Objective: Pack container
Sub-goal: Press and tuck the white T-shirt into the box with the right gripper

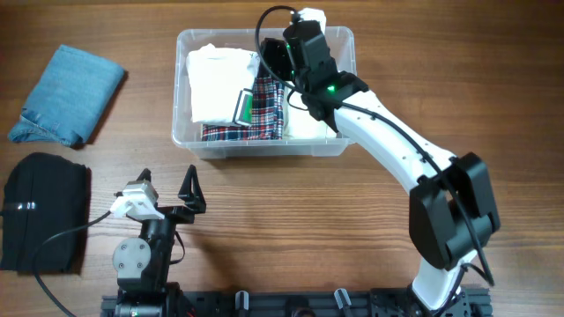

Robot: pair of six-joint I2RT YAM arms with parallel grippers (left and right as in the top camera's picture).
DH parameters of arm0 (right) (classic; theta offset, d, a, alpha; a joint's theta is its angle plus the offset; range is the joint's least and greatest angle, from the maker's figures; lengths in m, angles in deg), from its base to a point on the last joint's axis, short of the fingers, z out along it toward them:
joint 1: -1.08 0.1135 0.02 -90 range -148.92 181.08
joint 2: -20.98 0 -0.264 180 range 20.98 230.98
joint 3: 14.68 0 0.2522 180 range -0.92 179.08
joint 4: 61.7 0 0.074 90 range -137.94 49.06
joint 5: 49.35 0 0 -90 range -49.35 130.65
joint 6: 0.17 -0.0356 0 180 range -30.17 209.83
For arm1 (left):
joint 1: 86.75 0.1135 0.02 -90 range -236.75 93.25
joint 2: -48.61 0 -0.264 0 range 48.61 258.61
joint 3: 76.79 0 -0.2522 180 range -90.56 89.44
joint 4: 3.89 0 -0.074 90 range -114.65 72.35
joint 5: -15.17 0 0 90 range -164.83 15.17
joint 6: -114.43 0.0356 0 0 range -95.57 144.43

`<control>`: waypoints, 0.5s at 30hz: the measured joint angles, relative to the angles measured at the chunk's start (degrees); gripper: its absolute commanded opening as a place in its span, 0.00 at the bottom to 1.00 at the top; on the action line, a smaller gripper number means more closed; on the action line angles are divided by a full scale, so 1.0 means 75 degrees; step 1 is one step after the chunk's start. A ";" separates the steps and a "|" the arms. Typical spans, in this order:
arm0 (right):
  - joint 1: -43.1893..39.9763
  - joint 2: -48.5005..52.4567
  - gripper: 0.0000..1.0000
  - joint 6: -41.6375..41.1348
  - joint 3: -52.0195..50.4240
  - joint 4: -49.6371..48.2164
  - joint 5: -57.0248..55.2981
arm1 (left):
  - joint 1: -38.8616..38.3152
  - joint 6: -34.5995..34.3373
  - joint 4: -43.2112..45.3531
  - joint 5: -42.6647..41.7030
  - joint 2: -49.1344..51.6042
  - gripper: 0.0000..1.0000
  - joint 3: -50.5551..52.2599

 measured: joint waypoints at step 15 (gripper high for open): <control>0.0854 0.0256 0.04 0.1950 0.0047 -0.0831 0.0962 | 0.0000 0.0000 0.0000 0.0000 0.0000 1.00 0.0000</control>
